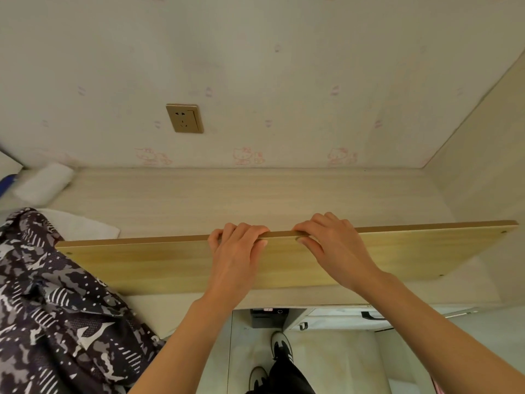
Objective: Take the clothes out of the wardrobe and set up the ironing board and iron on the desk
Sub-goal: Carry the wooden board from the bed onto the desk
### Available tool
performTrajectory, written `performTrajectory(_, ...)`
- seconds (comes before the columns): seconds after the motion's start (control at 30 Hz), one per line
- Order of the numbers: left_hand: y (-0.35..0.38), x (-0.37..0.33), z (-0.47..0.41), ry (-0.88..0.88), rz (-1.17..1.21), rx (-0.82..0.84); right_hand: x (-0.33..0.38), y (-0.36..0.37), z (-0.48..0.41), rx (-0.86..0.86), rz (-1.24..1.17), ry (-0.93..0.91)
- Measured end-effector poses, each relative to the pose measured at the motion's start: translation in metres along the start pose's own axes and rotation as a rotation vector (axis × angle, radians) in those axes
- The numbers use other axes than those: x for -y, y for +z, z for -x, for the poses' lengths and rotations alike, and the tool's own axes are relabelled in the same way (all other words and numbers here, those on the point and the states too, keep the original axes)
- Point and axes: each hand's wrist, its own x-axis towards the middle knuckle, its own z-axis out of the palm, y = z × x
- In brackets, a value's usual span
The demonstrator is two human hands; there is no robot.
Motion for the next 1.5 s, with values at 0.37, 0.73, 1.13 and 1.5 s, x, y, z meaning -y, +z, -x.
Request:
performTrajectory(0.37,0.008,0.016,-0.024,-0.008,-0.034,-0.048,-0.012,0.008,-0.033,0.045,-0.036,-0.032)
performTrajectory(0.73,0.043,0.064,-0.031,0.023,-0.263,-0.054,-0.033,0.018,-0.095,0.156,-0.149,-0.032)
performTrajectory(1.13,0.097,0.124,-0.015,-0.269,-0.405,0.404,-0.056,0.094,-0.173,0.435,0.053,0.089)
performTrajectory(1.5,0.122,0.149,-0.014,-0.305,-0.357,0.524,-0.074,0.143,-0.199,0.639,-0.008,0.181)
